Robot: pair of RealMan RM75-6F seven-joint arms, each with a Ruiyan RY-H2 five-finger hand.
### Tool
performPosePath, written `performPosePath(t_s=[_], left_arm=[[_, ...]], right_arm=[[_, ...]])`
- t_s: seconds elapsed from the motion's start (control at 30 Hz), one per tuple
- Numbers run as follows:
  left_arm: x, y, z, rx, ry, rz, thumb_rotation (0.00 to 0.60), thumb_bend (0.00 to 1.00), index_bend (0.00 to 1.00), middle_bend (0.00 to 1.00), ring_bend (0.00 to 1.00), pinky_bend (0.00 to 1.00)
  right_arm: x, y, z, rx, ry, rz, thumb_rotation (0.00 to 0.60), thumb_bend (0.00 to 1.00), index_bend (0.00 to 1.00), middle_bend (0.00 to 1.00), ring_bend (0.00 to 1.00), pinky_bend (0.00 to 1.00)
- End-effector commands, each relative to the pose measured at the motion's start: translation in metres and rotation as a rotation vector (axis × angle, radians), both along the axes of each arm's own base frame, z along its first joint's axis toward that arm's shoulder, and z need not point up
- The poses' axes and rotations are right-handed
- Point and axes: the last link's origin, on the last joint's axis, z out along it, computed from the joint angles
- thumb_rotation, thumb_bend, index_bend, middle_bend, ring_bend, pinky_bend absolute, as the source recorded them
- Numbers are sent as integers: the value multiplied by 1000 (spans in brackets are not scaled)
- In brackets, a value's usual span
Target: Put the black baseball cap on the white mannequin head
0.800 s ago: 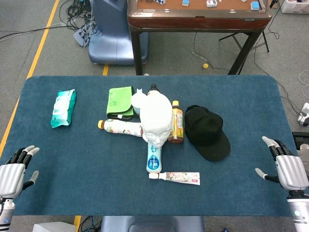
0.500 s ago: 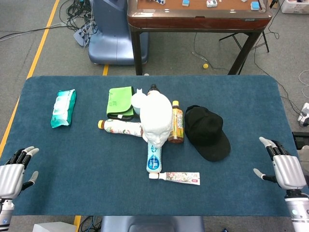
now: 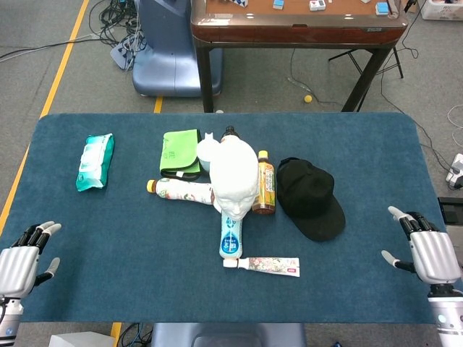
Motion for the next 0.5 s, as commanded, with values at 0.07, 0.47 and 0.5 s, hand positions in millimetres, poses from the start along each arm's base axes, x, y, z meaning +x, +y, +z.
performPosePath(t_s=[0.07, 0.47, 0.5], left_arm=[[1, 0, -1, -5, -3, -2, 600, 305, 205, 192, 147, 361], [-1, -2, 1, 0, -5, 13, 600, 305, 206, 201, 148, 373], [-1, -2, 1, -1, -5, 15, 600, 305, 206, 201, 148, 373]], right_arm=[[-1, -6, 7, 5, 126, 42, 600, 0, 255, 399, 304, 433], [-30, -35, -9, 137, 354, 139, 600, 0, 513, 683, 518, 577], [-34, -38, -14, 153, 363, 145, 600, 0, 520, 690, 524, 581]])
